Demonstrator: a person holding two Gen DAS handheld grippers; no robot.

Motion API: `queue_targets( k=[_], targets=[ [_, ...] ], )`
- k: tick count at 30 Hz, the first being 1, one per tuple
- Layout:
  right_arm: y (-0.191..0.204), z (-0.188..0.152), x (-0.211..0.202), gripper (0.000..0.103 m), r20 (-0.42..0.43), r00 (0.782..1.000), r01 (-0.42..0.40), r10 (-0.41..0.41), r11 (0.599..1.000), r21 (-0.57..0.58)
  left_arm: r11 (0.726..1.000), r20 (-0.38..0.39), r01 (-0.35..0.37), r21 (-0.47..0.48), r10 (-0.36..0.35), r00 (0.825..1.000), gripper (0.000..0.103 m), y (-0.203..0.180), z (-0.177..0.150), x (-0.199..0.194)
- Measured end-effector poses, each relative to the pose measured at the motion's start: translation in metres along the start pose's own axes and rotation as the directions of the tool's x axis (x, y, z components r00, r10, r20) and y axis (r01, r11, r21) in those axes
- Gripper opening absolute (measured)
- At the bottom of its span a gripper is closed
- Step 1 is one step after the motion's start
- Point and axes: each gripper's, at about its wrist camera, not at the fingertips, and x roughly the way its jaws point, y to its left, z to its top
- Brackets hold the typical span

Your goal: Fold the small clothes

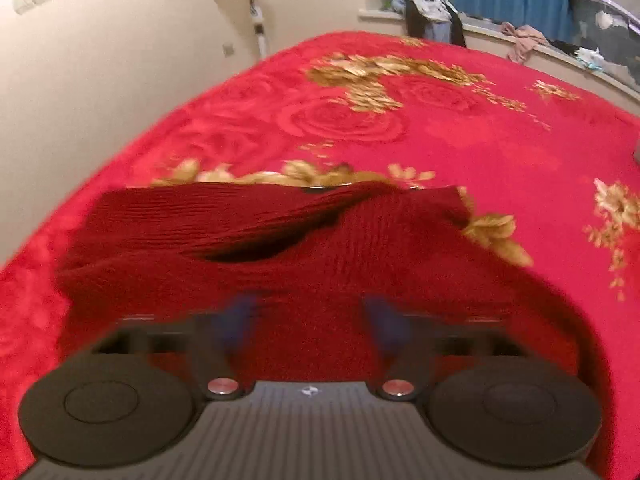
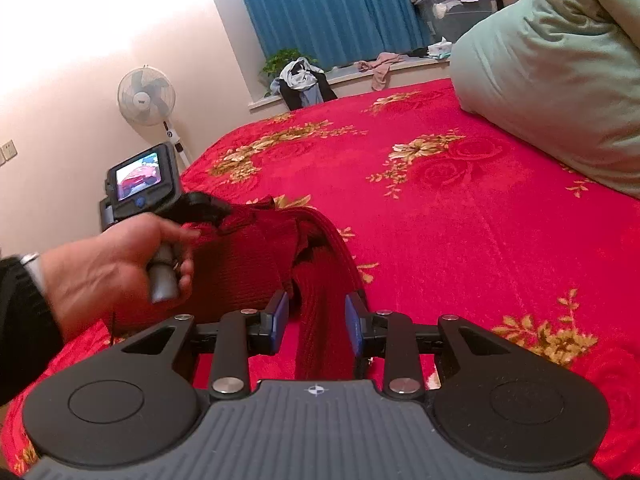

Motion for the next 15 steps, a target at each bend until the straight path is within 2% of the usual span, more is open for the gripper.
queue_targets(
  k=[2, 6, 9, 13, 15],
  targets=[
    [0.001, 0.001, 0.0, 0.033, -0.001, 1.0, 0.0, 0.0, 1.0, 0.004, 0.998, 0.032, 0.053, -0.014, -0.053, 0.998, 0.02, 0.021, -0.018, -0.018],
    [0.002, 0.002, -0.005, 0.033, 0.01, 1.0, -0.002, 0.002, 1.0, -0.004, 0.989, 0.083, 0.141, -0.053, -0.136, 0.987, 0.018, 0.085, -0.068, -0.071],
    [0.002, 0.001, -0.009, 0.033, 0.023, 1.0, -0.001, 0.001, 1.0, -0.008, 0.978, 0.104, 0.204, -0.041, -0.199, 0.974, 0.017, 0.142, -0.12, -0.114],
    [0.005, -0.002, -0.014, 0.033, 0.028, 1.0, 0.005, -0.005, 1.0, -0.012, 0.98, 0.103, 0.2, -0.004, -0.198, 0.975, 0.016, 0.214, -0.172, -0.147],
    [0.008, -0.005, -0.017, 0.033, 0.031, 0.999, 0.01, -0.01, 1.0, -0.023, 0.979, 0.066, 0.204, -0.012, -0.202, 0.977, 0.016, 0.249, -0.182, -0.151]
  ],
)
